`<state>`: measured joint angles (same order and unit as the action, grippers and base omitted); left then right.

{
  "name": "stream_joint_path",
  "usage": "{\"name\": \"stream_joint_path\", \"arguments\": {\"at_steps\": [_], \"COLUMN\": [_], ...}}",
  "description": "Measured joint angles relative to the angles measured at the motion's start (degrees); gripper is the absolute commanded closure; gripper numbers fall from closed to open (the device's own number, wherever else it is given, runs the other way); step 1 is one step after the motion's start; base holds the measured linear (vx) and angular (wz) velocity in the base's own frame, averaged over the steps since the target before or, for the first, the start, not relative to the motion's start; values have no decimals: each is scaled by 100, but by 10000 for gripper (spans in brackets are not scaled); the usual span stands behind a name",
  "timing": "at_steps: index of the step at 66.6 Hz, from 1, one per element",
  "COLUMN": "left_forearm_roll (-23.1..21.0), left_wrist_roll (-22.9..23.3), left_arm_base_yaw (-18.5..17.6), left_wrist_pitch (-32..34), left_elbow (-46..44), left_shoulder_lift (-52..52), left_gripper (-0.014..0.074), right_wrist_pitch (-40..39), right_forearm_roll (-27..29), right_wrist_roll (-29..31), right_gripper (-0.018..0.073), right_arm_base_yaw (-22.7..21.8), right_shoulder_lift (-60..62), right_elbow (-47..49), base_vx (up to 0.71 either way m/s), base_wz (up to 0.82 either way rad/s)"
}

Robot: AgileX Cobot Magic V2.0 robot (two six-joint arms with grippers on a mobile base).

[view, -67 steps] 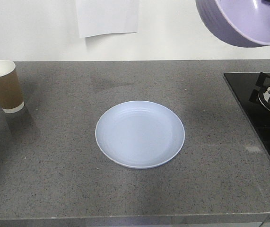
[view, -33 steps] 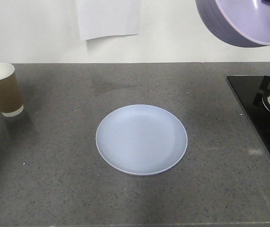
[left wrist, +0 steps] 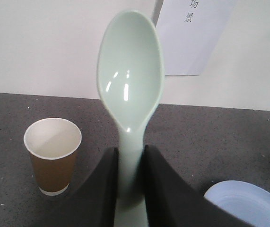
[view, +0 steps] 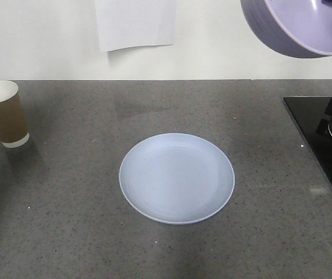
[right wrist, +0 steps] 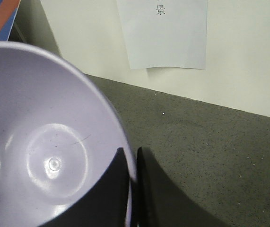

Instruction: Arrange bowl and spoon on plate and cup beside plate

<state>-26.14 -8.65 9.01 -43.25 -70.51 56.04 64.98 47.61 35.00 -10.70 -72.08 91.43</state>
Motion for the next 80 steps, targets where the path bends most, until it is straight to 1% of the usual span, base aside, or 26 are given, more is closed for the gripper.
{"name": "stream_joint_path", "arguments": {"at_steps": [80], "left_forearm_roll": [0], "left_wrist_roll": [0], "left_arm_base_yaw": [0], "left_wrist_pitch": [0], "left_elbow": [0], "left_shoulder_lift": [0], "left_gripper": [602], "right_wrist_pitch": [0], "right_forearm_roll": [0], "right_wrist_roll": [0], "right_gripper": [568], "right_arm_base_yaw": [0], "right_shoulder_lift": [0], "right_elbow": [0], "base_vx": [2], "base_wz": [1]}}
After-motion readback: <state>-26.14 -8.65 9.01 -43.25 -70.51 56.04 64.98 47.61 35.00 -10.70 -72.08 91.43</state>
